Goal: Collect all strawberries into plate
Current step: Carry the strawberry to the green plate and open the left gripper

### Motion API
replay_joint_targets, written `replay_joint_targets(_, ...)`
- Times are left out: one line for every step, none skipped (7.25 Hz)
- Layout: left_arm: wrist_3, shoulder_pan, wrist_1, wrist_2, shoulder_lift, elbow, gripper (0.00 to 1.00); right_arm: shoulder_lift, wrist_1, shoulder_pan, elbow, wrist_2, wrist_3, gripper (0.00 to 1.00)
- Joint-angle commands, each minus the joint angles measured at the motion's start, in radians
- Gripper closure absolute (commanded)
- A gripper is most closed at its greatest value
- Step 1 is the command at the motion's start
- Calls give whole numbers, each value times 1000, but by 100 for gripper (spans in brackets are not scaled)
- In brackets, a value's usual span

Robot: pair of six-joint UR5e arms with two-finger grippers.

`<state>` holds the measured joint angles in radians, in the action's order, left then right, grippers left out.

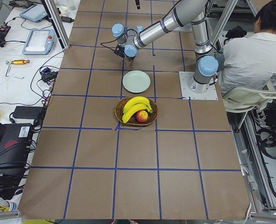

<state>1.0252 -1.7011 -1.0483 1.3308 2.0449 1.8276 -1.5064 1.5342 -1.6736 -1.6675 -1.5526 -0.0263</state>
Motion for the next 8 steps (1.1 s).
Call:
replay_joint_targets(-51,0,-9,5,-2,-5,100,0,0,0,0,0,0,0)
replay_joint_targets(-75,1,-12,13,-29,-8,100,0,0,0,0,0,-1,0)
replay_joint_targets(-196,14,-34,16,-58,-25,100,0,3,0,0,0,-1,0)
replay_joint_targets(-335,40,-165,110,-77,-46,100,0,3,0,0,0,-3,0)
replay_joint_targets(-507,91,-244,211,-103,-50,100,0,3,0,0,0,-1,0)
replay_joint_targets(-643,153,-313,252,-132,-50,100,0,3,0,0,2,-1,0)
replay_joint_targets(-768,209,-364,327,-161,-41,100,2,3,0,0,3,0,0)
replay_joint_targets(-889,260,-381,379,-166,-36,100,0,3,0,0,2,-1,0)
